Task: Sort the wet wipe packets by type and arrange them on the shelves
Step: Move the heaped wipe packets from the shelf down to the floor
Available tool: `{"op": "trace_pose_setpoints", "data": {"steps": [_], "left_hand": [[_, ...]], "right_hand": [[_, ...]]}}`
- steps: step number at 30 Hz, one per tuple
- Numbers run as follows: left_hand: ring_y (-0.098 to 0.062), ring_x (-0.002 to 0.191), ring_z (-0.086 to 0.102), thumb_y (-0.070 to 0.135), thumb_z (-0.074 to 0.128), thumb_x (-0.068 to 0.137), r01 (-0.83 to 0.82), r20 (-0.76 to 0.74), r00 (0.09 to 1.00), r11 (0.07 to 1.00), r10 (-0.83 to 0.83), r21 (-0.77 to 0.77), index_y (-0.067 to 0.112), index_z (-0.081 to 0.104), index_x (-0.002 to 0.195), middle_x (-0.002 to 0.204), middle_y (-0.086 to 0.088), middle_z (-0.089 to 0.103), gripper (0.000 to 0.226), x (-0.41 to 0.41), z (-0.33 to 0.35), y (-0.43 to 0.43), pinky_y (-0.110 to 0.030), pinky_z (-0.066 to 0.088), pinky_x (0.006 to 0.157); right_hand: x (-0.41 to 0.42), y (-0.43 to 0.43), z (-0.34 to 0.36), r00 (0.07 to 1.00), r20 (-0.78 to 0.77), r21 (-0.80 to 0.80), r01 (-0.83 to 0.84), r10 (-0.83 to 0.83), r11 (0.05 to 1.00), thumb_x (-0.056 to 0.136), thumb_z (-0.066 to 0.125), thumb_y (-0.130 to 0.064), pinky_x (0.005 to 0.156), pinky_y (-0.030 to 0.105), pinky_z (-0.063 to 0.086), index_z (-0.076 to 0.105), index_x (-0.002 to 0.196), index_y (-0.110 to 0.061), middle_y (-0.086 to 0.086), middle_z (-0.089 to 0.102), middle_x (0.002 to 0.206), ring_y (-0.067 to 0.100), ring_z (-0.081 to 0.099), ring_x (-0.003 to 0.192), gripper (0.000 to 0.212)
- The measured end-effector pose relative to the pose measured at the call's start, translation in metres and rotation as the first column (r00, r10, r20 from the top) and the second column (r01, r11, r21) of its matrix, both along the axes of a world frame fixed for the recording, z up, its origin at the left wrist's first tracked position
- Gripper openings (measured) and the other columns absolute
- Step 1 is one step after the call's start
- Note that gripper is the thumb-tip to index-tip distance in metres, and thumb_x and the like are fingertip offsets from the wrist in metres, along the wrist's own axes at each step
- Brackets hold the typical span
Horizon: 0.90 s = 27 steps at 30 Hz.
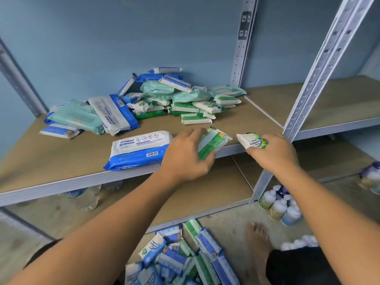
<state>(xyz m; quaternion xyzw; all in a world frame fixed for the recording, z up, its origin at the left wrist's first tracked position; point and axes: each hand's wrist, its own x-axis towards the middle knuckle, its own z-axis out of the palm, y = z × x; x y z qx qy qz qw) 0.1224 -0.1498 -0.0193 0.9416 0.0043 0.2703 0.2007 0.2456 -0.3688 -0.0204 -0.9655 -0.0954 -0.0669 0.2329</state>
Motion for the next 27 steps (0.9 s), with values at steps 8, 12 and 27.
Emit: {"op": "trace_pose_setpoints", "data": {"steps": [8,12,27], "left_hand": [[-0.025,0.097,0.063,0.058,0.056,0.077,0.044,-0.506,0.861,0.999,-0.051,-0.027,0.027,0.057,0.121,0.11,0.0,0.059,0.054,-0.051,-0.086,-0.041,-0.039,0.056,0.081],[-0.027,0.089,0.064,0.052,0.061,0.08,-0.125,-0.779,0.627,0.988,0.006,-0.093,0.022,0.065,0.104,0.103,-0.006,0.057,0.039,-0.075,-0.163,-0.042,-0.037,0.057,0.082],[-0.019,0.084,0.063,0.036,0.059,0.069,-0.378,-0.901,0.434,0.911,0.018,-0.163,0.022,0.063,0.119,0.101,-0.001,0.063,0.051,-0.085,-0.31,-0.008,-0.037,0.059,0.074]], "right_hand": [[-0.077,-0.021,-0.058,0.983,-0.144,0.011,0.119,-0.116,0.993,0.063,0.054,-0.047,0.071,0.037,0.048,0.065,0.086,-0.016,0.012,0.062,0.094,0.036,0.056,0.089,0.04],[-0.102,-0.019,-0.111,0.924,-0.359,-0.116,0.094,-0.13,0.989,0.065,0.052,-0.049,0.079,0.036,0.054,0.068,0.106,-0.02,0.008,0.067,0.104,0.034,0.061,0.098,0.053],[-0.088,-0.005,-0.21,0.703,-0.698,-0.431,-0.259,-0.137,0.864,0.083,0.051,-0.043,0.115,0.044,0.029,0.06,0.131,-0.019,0.021,0.038,0.152,0.04,0.021,0.145,0.055]]}}
